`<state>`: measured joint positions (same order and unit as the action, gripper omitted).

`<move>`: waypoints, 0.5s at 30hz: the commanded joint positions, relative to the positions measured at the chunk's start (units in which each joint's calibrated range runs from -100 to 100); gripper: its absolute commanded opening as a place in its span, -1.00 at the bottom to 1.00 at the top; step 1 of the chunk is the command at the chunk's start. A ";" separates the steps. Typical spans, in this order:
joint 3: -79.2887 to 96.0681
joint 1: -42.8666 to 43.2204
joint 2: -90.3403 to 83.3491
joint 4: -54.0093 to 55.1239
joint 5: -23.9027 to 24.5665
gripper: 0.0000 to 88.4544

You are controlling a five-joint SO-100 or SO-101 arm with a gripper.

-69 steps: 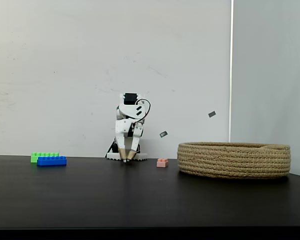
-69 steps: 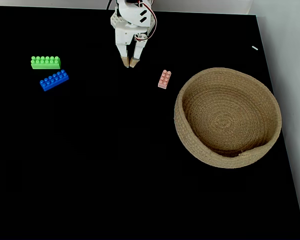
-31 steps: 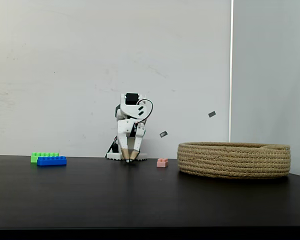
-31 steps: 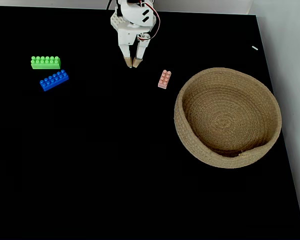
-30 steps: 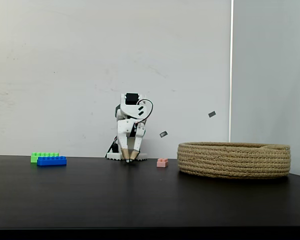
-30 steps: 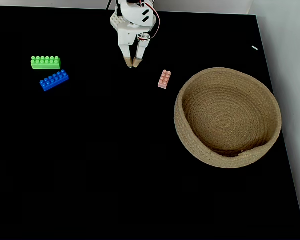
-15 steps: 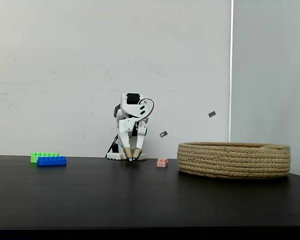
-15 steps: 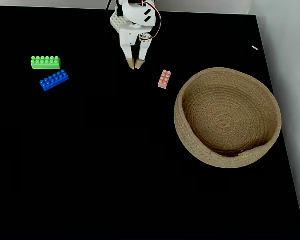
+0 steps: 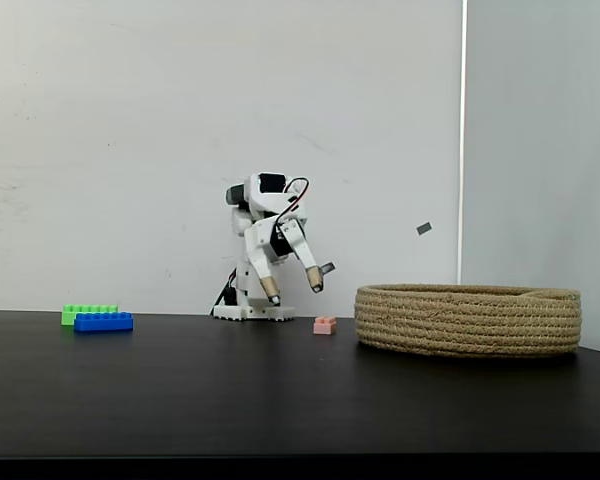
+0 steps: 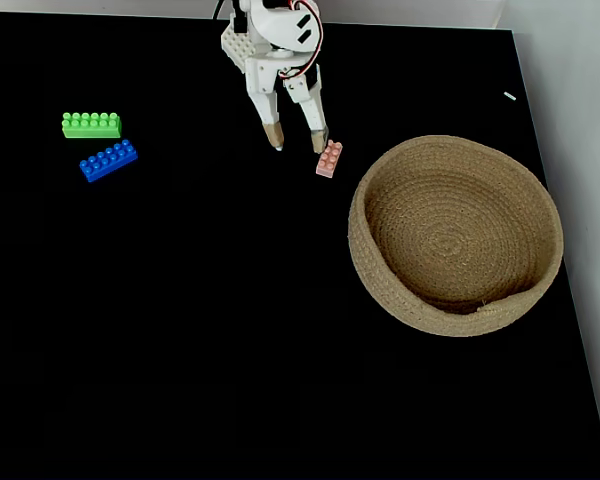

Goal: Place the lego blocks in the tray

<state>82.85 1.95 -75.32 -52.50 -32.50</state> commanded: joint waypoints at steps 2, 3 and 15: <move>-12.68 0.85 15.21 0.56 1.81 -0.44; -14.23 0.93 17.88 0.48 2.05 -0.43; -29.91 5.71 38.00 -6.44 5.47 -0.43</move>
<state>59.96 6.35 -40.12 -56.64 -27.86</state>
